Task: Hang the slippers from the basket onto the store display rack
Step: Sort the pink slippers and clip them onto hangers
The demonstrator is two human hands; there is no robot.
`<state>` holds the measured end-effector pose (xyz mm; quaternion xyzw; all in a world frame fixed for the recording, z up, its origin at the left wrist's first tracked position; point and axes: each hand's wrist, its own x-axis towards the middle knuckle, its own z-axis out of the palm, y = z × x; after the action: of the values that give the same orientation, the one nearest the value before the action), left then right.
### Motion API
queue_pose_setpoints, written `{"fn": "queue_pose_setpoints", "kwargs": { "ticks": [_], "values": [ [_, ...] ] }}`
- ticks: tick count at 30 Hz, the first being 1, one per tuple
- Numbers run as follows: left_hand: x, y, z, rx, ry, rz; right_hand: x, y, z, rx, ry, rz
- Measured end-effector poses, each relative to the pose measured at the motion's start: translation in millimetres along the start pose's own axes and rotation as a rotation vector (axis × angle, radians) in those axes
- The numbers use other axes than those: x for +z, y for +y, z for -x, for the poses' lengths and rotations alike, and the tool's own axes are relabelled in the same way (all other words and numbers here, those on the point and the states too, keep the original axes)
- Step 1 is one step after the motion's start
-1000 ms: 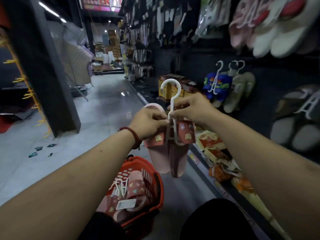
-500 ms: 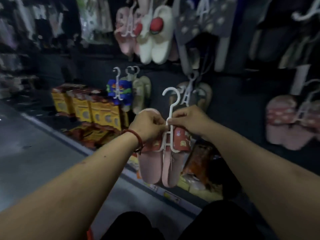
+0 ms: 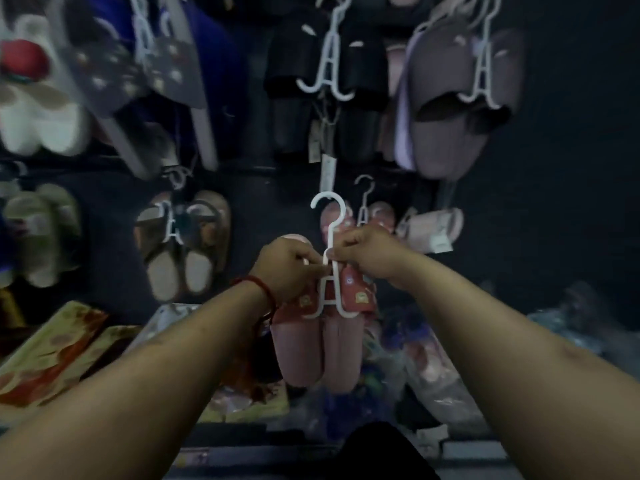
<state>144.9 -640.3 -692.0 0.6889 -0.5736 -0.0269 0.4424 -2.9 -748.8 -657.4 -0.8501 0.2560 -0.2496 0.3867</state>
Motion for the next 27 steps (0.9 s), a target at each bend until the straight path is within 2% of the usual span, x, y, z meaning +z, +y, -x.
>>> {"fn": "queue_pose_setpoints", "kwargs": {
  "ticks": [4,10,15,27],
  "values": [
    [54,20,-33,0.028,-0.002,0.103,-44,31,2,0.057,0.107,0.017],
    [102,32,-81,0.080,0.051,0.153,-85,65,-17,0.037,0.230,0.002],
    [118,28,-118,0.093,0.073,0.099,-101,83,-50,0.058,0.218,0.027],
    [146,-28,-202,-0.104,-0.023,0.035,-93,139,-156,0.042,0.211,0.023]
  ]
}}
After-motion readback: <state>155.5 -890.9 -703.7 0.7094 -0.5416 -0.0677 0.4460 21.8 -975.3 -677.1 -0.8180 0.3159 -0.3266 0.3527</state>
